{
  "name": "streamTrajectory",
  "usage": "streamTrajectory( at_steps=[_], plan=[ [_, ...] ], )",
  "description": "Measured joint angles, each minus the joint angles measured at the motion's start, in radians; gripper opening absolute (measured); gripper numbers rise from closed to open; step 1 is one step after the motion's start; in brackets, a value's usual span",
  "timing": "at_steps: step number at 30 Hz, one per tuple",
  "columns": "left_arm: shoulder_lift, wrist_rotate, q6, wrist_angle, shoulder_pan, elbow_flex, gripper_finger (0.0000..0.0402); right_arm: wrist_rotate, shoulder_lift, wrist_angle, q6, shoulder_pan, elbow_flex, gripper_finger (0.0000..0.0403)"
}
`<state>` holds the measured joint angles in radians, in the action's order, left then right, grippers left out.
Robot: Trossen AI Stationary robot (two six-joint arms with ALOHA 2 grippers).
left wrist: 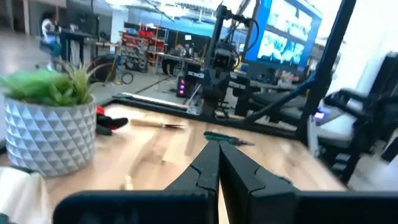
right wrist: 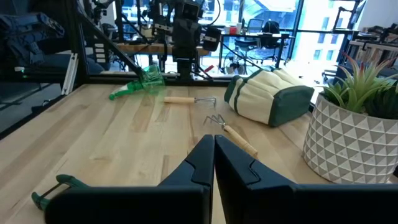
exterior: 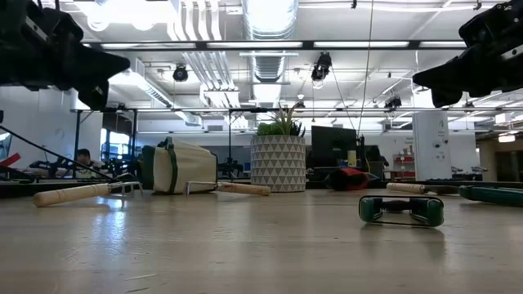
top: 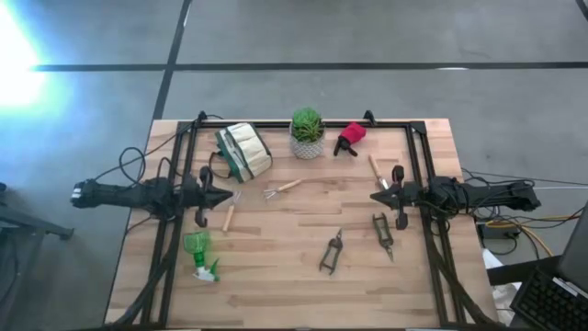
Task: Pick & Place Garden tools in Gardening bag
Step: Move the white gardening bag to the center of the table
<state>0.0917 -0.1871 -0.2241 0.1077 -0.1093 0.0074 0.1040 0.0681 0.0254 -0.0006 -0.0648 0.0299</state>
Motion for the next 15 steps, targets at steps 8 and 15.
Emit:
streamTrajectory(
  at_steps=[8,15],
  plan=[
    [0.051,0.009,-0.106,-0.045,0.001,0.004,0.003,0.0,0.0,0.0,0.0,0.0,0.0,0.0008],
    [0.137,-0.229,-0.416,-0.077,0.005,0.016,0.0137,0.0,0.0,0.0,0.0,0.0,0.0,0.0008]
  ],
)
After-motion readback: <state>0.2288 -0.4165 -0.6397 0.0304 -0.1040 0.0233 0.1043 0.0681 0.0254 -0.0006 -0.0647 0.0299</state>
